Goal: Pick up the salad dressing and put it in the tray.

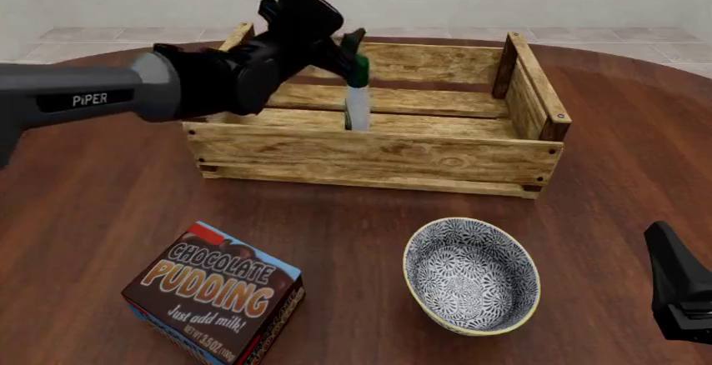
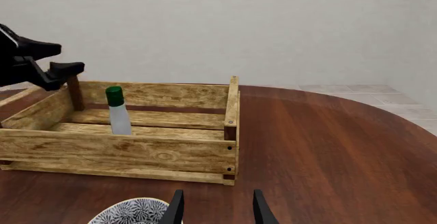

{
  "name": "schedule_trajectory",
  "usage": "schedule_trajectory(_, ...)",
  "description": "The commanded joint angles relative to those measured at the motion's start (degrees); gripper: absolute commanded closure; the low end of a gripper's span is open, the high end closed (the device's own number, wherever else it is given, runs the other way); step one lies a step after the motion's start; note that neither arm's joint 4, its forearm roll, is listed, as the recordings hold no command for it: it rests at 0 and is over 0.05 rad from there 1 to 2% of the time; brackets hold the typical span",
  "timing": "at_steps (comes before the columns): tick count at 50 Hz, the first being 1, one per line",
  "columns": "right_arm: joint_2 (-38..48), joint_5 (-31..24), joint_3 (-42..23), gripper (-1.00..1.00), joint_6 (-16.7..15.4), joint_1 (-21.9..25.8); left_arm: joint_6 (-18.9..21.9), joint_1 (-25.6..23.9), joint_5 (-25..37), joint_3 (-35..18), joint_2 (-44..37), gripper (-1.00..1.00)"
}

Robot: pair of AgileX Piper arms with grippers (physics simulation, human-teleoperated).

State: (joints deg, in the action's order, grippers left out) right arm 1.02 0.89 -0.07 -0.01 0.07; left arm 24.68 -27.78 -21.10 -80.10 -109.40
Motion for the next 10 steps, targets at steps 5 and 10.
schedule_trajectory(5,0.02,0.01,0.00,-1.00,0.00,-0.01,-0.96,-0.32,-5.16,13.45,13.24,-1.00)
schedule_trajectory(10,0.00,0.00,0.00,-1.00,0.00,0.01,-0.69,0.16,-6.76,18.07,17.40,-1.00)
